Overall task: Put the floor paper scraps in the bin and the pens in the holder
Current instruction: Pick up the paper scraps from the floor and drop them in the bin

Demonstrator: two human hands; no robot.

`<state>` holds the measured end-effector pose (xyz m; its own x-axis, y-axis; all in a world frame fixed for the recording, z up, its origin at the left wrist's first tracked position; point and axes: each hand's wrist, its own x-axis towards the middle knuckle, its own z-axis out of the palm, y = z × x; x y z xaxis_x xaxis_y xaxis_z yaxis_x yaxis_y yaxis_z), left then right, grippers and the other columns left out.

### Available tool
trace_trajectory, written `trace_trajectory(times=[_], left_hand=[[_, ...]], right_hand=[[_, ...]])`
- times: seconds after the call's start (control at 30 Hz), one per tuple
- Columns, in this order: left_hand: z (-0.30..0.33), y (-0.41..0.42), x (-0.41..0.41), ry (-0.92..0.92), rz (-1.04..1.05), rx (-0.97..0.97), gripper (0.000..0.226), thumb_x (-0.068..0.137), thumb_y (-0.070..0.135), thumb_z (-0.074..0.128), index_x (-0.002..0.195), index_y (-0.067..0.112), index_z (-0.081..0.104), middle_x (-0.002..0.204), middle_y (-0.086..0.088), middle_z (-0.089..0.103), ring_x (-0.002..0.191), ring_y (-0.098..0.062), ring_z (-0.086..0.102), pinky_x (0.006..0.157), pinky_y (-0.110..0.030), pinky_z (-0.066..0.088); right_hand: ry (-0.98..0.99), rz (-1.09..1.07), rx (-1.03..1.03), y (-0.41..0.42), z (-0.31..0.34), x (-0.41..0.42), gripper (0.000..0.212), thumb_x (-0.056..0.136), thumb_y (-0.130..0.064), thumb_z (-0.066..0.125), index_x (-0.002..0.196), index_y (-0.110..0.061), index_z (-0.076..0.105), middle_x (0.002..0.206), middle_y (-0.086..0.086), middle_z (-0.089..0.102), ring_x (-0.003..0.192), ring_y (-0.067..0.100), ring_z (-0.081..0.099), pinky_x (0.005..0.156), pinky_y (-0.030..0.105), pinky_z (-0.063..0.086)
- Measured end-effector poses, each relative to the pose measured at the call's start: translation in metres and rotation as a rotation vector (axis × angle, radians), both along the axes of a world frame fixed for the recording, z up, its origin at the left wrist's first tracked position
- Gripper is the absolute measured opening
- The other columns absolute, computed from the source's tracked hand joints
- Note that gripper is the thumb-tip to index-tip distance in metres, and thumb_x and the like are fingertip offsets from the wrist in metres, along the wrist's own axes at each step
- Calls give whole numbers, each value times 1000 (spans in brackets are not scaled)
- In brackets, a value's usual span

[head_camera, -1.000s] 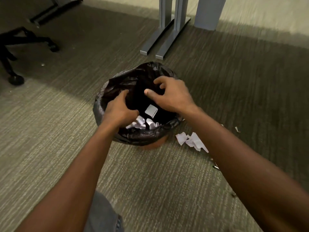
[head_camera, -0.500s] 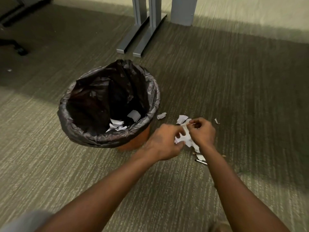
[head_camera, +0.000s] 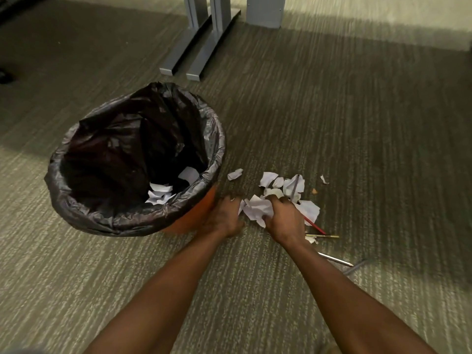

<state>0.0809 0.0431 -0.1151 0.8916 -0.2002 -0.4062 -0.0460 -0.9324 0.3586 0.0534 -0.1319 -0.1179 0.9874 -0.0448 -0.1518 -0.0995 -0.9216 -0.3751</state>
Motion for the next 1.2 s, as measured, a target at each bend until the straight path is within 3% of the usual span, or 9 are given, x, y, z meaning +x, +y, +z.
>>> trace_trajectory(times=[0.23,0.37,0.5,0.57,0.7,0.8,0.87,1.03,1.2], left_hand=[[-24,-14,1,41,-27,34,76,81,50,75,148,27,48,161,-15,32,147,-39,34,117,-48,35],[-33,-26,-16,-50,84,-2,58,80,53,72,131,27,60,152,-8,41,138,-33,39,111,-48,35],[-43,-32,-30,-121,152,-122,46,82,43,74,118,17,65,140,-10,50,132,-32,43,106,-44,39],[-45,-32,-34,-153,176,-178,38,79,37,77,107,14,66,123,-12,57,119,-33,51,96,-41,46],[-35,-26,-43,-134,235,-316,30,70,30,81,88,15,63,99,-4,57,92,-25,58,75,-37,47],[-10,-23,-50,-115,289,-412,27,68,27,80,84,17,62,98,-1,61,88,-22,61,71,-33,48],[13,-20,-61,-114,335,-435,26,70,27,81,86,21,62,100,0,64,89,-18,61,69,-27,43],[85,-15,-108,-139,326,-512,27,75,35,83,99,28,72,106,15,69,92,0,65,75,-18,53],[173,2,-113,-266,325,-650,41,76,33,83,116,29,74,119,22,66,109,4,64,92,-20,56]], right_hand=[[-214,-206,357,-6,-10,-20,22,77,-35,76,86,-19,65,74,-1,66,69,22,62,59,34,43],[-205,-497,642,-16,-7,-34,22,79,-28,83,91,-16,69,82,-1,70,71,16,64,64,34,51],[-131,-727,962,-28,-10,-44,11,89,-17,71,96,-22,65,91,16,76,69,23,73,56,37,57],[-116,-797,1046,-31,-5,-41,22,92,-5,62,100,-26,63,92,21,75,65,24,71,56,37,56],[-166,-736,842,-35,-2,-23,27,82,-27,66,108,-32,67,97,11,77,81,24,73,75,48,63],[-132,-554,621,-30,12,-2,37,83,-30,78,117,-16,72,115,6,75,101,20,67,89,33,53],[-43,-368,510,-23,16,13,40,82,-35,80,116,-16,73,124,5,70,112,24,66,94,36,52],[149,36,129,-13,1,34,40,79,-39,75,116,-25,73,138,4,60,127,24,59,94,32,50],[17,-109,107,-8,-10,29,36,83,-29,74,118,-19,71,129,6,67,116,27,65,91,33,50]])
